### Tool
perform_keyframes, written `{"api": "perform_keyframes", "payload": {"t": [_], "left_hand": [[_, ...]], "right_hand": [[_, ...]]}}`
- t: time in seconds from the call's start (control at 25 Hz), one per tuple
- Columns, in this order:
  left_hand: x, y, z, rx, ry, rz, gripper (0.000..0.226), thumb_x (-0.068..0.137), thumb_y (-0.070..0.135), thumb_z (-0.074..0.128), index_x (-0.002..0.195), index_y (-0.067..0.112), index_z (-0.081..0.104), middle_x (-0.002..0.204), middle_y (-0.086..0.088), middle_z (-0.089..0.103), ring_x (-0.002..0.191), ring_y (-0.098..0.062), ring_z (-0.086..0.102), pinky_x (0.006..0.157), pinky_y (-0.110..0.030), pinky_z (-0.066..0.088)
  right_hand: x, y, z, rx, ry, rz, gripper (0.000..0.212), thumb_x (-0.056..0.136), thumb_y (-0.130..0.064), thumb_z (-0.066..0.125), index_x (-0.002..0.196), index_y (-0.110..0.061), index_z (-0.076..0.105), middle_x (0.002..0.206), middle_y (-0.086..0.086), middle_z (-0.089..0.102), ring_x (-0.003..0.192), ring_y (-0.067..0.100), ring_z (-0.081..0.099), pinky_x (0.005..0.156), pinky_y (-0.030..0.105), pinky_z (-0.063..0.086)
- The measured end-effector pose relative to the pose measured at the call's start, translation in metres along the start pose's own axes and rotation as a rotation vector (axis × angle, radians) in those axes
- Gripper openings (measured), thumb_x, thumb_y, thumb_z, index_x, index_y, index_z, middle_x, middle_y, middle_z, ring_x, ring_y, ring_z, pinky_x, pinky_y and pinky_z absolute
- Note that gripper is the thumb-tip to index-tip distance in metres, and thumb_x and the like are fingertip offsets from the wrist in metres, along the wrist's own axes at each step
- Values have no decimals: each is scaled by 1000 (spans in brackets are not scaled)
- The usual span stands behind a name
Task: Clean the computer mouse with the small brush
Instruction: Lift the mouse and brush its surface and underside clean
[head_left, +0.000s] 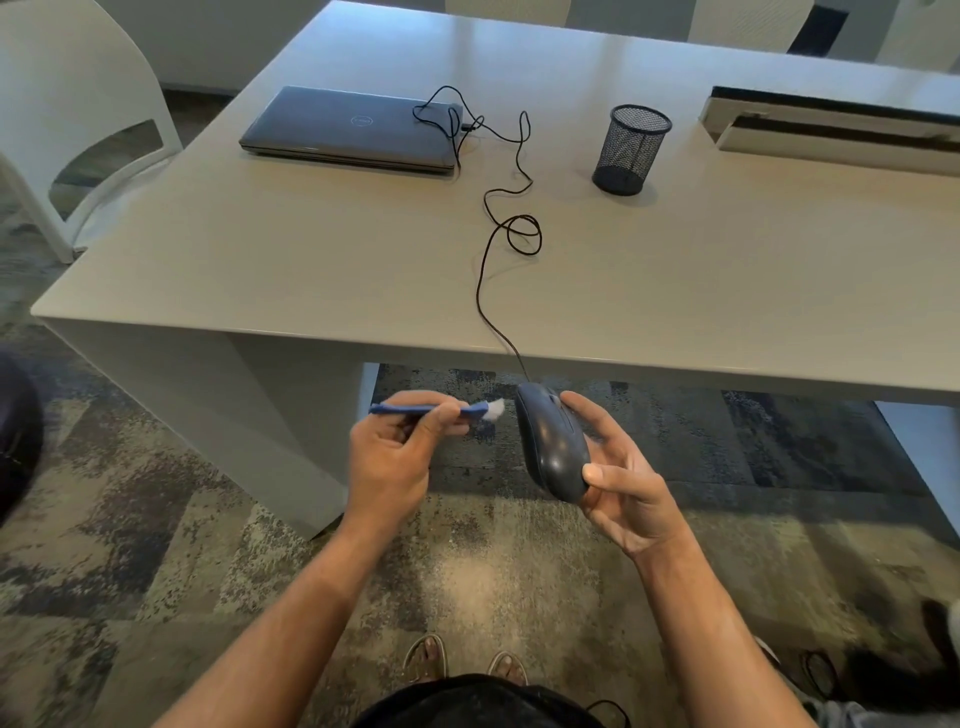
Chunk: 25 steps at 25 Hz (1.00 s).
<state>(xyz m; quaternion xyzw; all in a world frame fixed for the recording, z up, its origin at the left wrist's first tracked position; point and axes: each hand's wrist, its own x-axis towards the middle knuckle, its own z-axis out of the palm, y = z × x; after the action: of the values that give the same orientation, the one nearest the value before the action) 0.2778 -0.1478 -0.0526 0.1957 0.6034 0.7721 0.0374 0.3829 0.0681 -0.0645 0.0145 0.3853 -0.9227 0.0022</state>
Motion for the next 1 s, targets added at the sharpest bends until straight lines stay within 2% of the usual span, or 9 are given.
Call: {"api": "perform_keyframes", "payload": {"t": [0.12,0.28,0.44,0.64,0.76,1.0], "left_hand": [[12,1,8,22,19,-15,16,85,48,74,93,34,77,92,1,79,85,-21,77,75,-27,62],[6,0,16,54,-71,-9,15,86,48,73,94,35,77,94,4,78,87,-19,77,75,-26,61],[-11,1,19,20,-153,-33,14,86,45,75,93,33,77,93,-2,78,87,-25,76,75,-32,63],[-31,6,23,-15,-187,-87,11,85,39,77,91,30,79,92,-6,78,87,-25,76,73,-30,62],[-42,6,24,17,-213,-110,11,83,29,75,91,24,79,90,-6,78,83,-25,76,73,-30,62],[-53,5,32,86,-231,-144,11,82,29,77,90,22,78,86,-6,78,78,-24,75,73,-34,62]], "right_hand": [[-1,2,1,-6,-17,16,72,70,8,62,139,-12,56,132,19,62,102,32,70,79,39,63],[-3,0,1,-14,-12,3,70,71,8,62,138,-13,58,131,20,63,102,31,71,79,39,63],[-5,-3,-3,-34,26,-17,71,69,7,64,137,-14,58,131,21,64,104,33,71,80,39,62],[-5,-4,-4,-31,68,-23,74,67,6,65,138,-12,55,128,19,65,100,32,72,77,39,62],[-3,-4,-1,-45,77,-31,74,68,5,66,139,-12,54,129,18,65,100,31,72,77,39,62],[0,-3,-1,-80,99,-41,77,67,3,69,141,-14,53,130,17,64,103,32,71,79,41,62]]}}
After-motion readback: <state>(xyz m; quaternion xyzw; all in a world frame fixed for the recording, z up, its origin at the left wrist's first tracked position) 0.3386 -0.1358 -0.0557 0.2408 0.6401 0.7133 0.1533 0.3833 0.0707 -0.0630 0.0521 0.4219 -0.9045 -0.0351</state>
